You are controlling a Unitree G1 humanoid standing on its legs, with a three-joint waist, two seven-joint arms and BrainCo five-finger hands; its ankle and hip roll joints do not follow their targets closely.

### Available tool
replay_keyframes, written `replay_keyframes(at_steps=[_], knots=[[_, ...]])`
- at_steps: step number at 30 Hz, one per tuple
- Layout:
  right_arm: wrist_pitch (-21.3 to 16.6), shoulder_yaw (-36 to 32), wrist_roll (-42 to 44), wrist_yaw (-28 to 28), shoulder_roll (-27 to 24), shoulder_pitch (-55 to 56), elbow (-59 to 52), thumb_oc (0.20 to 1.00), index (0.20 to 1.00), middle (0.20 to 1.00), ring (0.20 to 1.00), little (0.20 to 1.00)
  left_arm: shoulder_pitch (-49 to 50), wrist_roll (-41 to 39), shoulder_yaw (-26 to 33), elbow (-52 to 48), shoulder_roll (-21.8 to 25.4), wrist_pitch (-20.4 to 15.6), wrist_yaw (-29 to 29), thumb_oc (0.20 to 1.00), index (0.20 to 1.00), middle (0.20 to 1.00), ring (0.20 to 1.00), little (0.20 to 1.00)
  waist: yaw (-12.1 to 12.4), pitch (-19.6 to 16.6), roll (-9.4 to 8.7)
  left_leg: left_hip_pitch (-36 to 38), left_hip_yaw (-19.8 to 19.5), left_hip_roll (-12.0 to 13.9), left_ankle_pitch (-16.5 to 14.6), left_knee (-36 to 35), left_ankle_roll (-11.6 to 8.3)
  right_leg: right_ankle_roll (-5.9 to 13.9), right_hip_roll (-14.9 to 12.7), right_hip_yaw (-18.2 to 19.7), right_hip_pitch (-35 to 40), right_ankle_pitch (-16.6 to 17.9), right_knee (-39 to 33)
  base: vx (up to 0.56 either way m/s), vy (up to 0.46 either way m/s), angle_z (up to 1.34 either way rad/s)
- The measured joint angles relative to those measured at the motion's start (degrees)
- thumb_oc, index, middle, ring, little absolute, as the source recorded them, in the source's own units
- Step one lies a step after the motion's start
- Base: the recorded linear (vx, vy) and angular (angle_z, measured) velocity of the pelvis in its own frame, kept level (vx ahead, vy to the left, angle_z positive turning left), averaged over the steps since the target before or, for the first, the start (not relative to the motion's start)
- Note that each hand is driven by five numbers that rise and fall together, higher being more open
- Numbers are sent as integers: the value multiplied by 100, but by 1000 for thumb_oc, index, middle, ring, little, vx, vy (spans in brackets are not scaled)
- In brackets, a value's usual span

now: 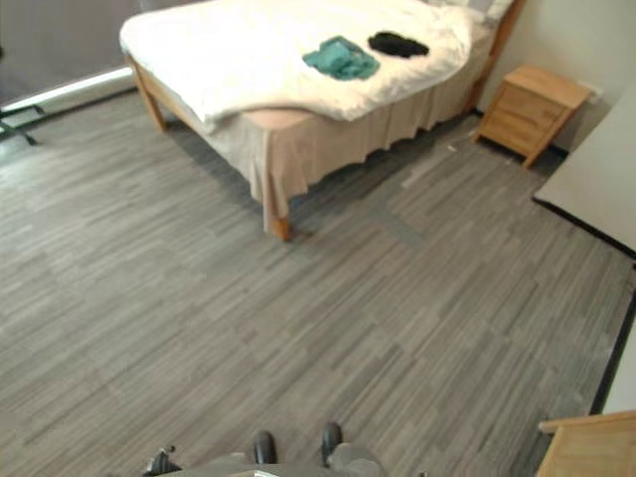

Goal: Tidy up the quilt and then pick up the clothes from the bed and put them into the laundry hamper.

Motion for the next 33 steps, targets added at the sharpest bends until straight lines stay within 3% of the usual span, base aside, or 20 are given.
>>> replay_keyframes(at_steps=[2,4,6,8,10,12,14,16,17,19,20,21,23,27,28,29,30,31,32,33], knots=[[-17,-171,25,-7,6,-221,-18,1000,1000,1000,1000,1000,-155,7,45,43,9,20,-13,1000,1000,1000,1000,1000,-111,242,48,224,13,79,-64,-54,43,436,-136,-210,-591,157,1235,304,20,-37],[32,-299,120,-21,29,-244,27,1000,1000,1000,1000,1000,-225,8,48,29,44,1,-7,1000,1000,1000,1000,1000,-179,300,8,408,23,43,-223,-102,58,566,-453,-309,-1031,11,2063,374,-74,15],[41,-454,244,-61,39,-109,-23,1000,1000,1000,1000,1000,-262,14,-5,-85,48,-29,-7,1000,1000,1000,1000,1000,-255,293,-88,472,-39,-37,-358,-135,-30,563,-794,-532,-992,-156,1081,501,-174,28],[52,-546,279,-103,53,-72,76,1000,1000,1000,1000,1000,-389,57,-8,69,56,-26,-14,1000,1000,1000,1000,1000,-361,274,-174,483,-158,-93,-413,-117,-123,592,-983,-454,-682,-135,-1090,542,-187,30],[54,-602,320,-104,66,-29,108,1000,1000,1000,1000,1000,-402,137,-6,269,77,5,-13,1000,1000,1000,1000,1000,-496,260,-204,528,-296,-115,-512,-129,-231,598,-1201,-344,-518,-93,-2206,590,-183,34],[-33,-605,321,-97,77,150,244,1000,1000,1000,1000,1000,-179,272,-2,275,89,-17,-10,1000,1000,1000,1000,1000,-591,179,-175,791,-339,54,-738,-128,-416,572,-1210,-300,-478,-83,-1550,509,-224,23],[89,-582,317,-92,47,486,412,1000,1000,1000,1000,1000,271,270,18,306,72,-37,-11,1000,1000,1000,1000,1000,-661,-47,153,1186,-315,603,-975,104,-770,381,-721,-447,-64,-46,-1189,598,-435,16],[105,-561,308,-62,150,526,511,1000,1000,1000,1000,1000,295,236,124,364,168,-14,-4,1000,1000,1000,1000,1000,-717,-65,-26,360,-362,976,-1217,2333,-1007,72,-544,-460,250,69,-1250,422,-413,-8],[76,-446,294,-60,46,588,379,1000,1000,1000,1000,1000,302,182,139,403,166,9,9,1000,1000,1000,1000,1000,-422,-199,-48,-394,-608,1158,-729,4007,-1097,-499,-386,-600,481,459,-1479,410,-385,-43],[106,-295,261,-98,-208,359,188,1000,1000,1000,1000,1000,268,127,416,116,66,10,86,1000,1000,1000,1000,1000,-305,-122,-8,-1251,-1389,1229,558,5484,-972,-787,-51,-574,863,447,-1759,404,-172,-44],[92,-221,259,-120,-229,100,195,1000,1000,1000,1000,1000,111,20,447,83,100,18,175,1000,1000,1000,1000,1000,-190,-51,-101,-1706,-1409,1195,444,6119,-1034,-846,-43,-554,1071,500,-1838,537,-62,-27],[93,-150,256,-128,-253,-168,138,1000,1000,1000,1000,1000,-21,-63,442,89,235,19,230,1000,1000,1000,1000,1000,-201,55,-424,-1913,-1114,1008,114,5904,-1015,-859,-142,-503,1359,343,-2006,587,30,-31],[15,-118,251,-138,-311,-388,-27,1000,1000,1000,1000,1000,-40,-98,423,-76,285,-27,234,1000,1000,1000,1000,1000,-41,96,-494,-2089,-652,952,-52,5090,-1062,-853,-142,-450,1737,256,-2214,605,125,-24],[-17,-128,260,-160,-382,-528,2,1000,1000,1000,1000,1000,-79,-249,270,-209,130,-48,226,1000,1000,1000,1000,1000,65,61,-223,-1906,611,669,250,1117,-1014,-473,64,-549,2327,-322,-2407,616,156,3],[-17,-137,259,-159,-361,-489,33,1000,1000,1000,1000,1000,-87,-248,272,-192,124,-35,218,1000,1000,1000,1000,1000,50,48,-201,-1783,760,599,315,706,-972,-511,102,-614,2423,-353,-2409,483,111,8],[-9,-145,259,-150,-333,-463,43,1000,1000,1000,1000,1000,-82,-248,271,-189,126,-28,209,1000,1000,1000,1000,1000,68,51,-209,-1745,909,562,404,616,-850,-470,119,-627,2546,-447,-2405,459,133,5],[-8,-130,254,-161,-261,-234,125,1000,1000,1000,1000,1000,-5,-236,295,-76,108,-3,207,1000,1000,1000,1000,1000,101,-35,-320,-1381,1356,357,252,763,-400,-198,102,-649,2928,-694,-2234,406,143,-9],[-14,-124,253,-156,-286,-170,169,1000,1000,1000,1000,1000,35,-239,301,9,33,17,196,1000,1000,1000,1000,1000,87,-78,-170,-1207,1327,423,111,831,-200,-38,183,-637,2850,-840,-1746,494,201,-20],[-15,-24,239,-130,-14,43,154,1000,1000,1000,1000,1000,71,-231,269,171,140,15,180,1000,1000,1000,1000,1000,51,-233,-229,-647,1051,361,490,371,364,303,-47,-613,1778,-977,1031,413,120,-13],[-10,-27,237,-117,72,68,116,1000,1000,1000,1000,1000,19,-228,251,146,245,15,157,1000,1000,1000,1000,1000,-10,-232,-359,-524,1008,248,468,238,410,556,-274,-592,1365,-971,1946,439,74,1]])
